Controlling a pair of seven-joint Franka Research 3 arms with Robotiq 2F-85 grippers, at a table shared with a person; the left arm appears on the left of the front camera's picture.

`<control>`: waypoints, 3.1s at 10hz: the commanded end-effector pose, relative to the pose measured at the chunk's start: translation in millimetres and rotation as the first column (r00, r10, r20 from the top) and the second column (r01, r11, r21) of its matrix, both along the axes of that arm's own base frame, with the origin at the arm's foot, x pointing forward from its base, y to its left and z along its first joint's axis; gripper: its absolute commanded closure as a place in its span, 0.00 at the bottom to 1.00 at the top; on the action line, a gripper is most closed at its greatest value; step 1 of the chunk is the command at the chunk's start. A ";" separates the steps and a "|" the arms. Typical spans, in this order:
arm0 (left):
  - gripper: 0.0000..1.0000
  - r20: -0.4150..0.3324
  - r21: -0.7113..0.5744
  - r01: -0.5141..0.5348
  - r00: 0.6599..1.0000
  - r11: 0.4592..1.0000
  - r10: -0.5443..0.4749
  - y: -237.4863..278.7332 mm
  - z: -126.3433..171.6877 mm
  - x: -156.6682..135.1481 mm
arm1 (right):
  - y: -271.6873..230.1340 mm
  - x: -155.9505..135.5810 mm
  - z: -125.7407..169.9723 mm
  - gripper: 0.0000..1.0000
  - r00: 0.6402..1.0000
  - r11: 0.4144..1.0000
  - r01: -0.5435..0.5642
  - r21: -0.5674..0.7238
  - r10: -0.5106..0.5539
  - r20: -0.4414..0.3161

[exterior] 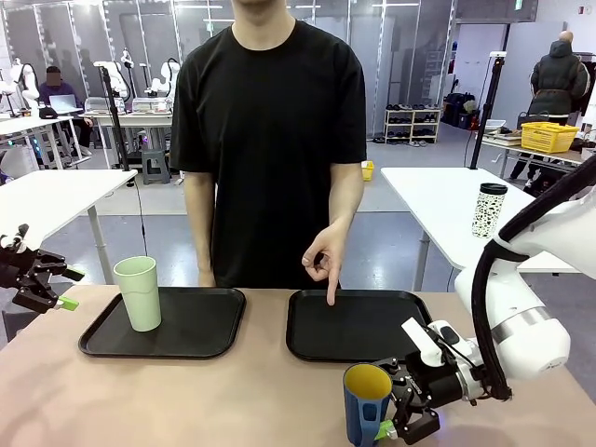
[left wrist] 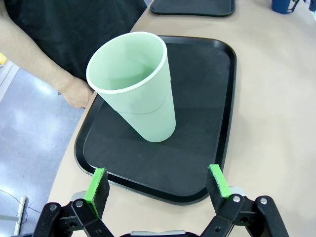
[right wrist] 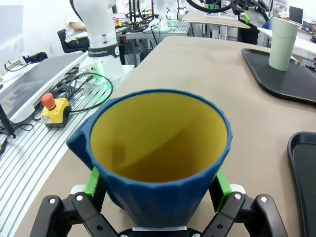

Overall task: Sort and store the cups by type.
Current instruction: Pick up the Handle plastic cup and place it into the empty Flat Tray.

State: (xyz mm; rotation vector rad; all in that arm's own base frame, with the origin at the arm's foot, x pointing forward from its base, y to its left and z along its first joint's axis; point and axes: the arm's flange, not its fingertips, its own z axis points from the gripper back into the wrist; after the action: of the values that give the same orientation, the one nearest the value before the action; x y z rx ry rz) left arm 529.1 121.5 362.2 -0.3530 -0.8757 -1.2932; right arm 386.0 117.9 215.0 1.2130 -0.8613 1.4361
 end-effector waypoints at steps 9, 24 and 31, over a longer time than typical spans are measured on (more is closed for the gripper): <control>0.00 0.016 -0.011 0.022 1.000 1.000 -0.022 3.0 -0.1 3.7 | 14.7 -10.2 -23.7 0.19 0.999 0.998 -0.021 0.057 0.019 0.027; 0.00 0.016 -0.011 0.022 1.000 1.000 -0.022 3.0 -0.1 3.7 | -22.0 27.8 93.6 0.51 0.987 0.991 0.123 0.056 -0.128 0.094; 0.00 0.016 -0.011 0.022 1.000 1.000 -0.022 3.0 -0.1 3.7 | -30.2 76.8 88.1 0.27 0.986 0.979 0.129 0.158 -0.144 0.085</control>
State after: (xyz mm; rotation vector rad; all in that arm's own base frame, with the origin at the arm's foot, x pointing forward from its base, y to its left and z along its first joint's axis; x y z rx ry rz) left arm 529.2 121.7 362.2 -0.3528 -0.8758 -1.2931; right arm 440.1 90.4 307.0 1.1576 -1.0661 1.3602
